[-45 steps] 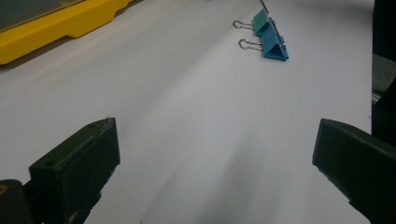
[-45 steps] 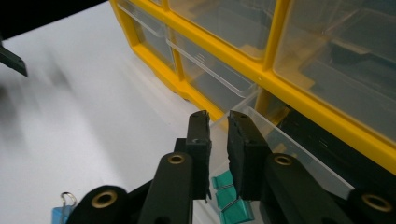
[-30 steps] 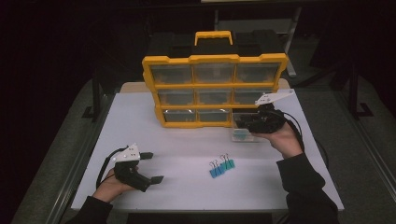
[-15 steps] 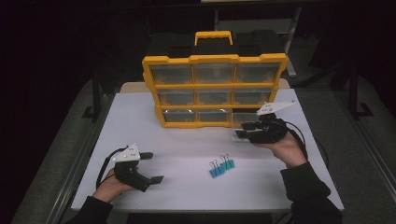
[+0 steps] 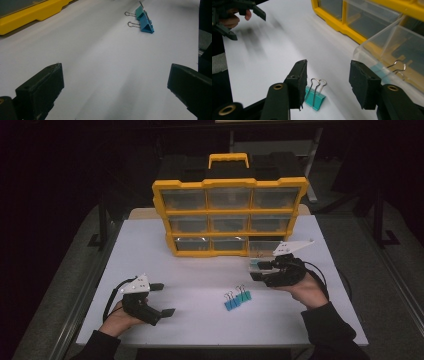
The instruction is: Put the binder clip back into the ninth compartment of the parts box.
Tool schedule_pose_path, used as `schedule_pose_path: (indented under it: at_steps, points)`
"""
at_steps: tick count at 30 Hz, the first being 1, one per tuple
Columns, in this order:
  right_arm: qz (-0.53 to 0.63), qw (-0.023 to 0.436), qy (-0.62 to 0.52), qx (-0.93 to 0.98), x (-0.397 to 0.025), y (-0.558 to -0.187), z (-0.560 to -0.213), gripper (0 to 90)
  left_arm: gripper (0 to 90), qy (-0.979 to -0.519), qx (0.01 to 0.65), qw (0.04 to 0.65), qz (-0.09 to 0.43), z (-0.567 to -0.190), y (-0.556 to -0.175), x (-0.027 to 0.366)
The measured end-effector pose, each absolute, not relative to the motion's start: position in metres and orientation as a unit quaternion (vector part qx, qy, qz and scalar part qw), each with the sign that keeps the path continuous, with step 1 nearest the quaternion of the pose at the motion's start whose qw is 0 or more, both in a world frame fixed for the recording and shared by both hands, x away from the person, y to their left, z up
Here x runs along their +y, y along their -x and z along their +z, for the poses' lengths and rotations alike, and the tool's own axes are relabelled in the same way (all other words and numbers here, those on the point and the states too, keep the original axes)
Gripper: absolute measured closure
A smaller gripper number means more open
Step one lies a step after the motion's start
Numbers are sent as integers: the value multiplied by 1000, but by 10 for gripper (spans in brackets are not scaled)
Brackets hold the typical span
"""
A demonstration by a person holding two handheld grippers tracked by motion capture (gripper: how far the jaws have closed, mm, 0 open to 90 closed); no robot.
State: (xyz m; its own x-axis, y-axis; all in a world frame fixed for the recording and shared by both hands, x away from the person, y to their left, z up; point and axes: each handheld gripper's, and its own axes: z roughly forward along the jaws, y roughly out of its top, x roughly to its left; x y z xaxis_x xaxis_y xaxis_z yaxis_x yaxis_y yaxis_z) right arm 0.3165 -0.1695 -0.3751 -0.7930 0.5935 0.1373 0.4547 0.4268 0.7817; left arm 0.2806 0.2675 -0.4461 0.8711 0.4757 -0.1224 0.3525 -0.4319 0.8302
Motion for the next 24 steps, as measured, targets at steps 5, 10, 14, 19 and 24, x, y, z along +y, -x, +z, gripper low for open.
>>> schedule_pose_path:
  at_steps: [5, 10, 14, 19, 24]
  points:
    - [433, 74, -308, 844, -167, -313, -383, 448, 4, -844, 246, 473, 65, -446, -281, 267]
    - [431, 68, -307, 846, -163, -309, -393, 423, 4, -844, 245, 472, 65, -447, -281, 267]
    - [431, 64, -310, 845, -162, -306, -402, 410, 4, -843, 248, 472, 65, -447, -281, 267]
    - [431, 61, -312, 845, -159, -307, -411, 402, 4, -843, 249, 472, 65, -447, -281, 267]
    - [430, 59, -315, 844, -154, -308, -419, 401, 3, -843, 249, 472, 65, -447, -281, 267]
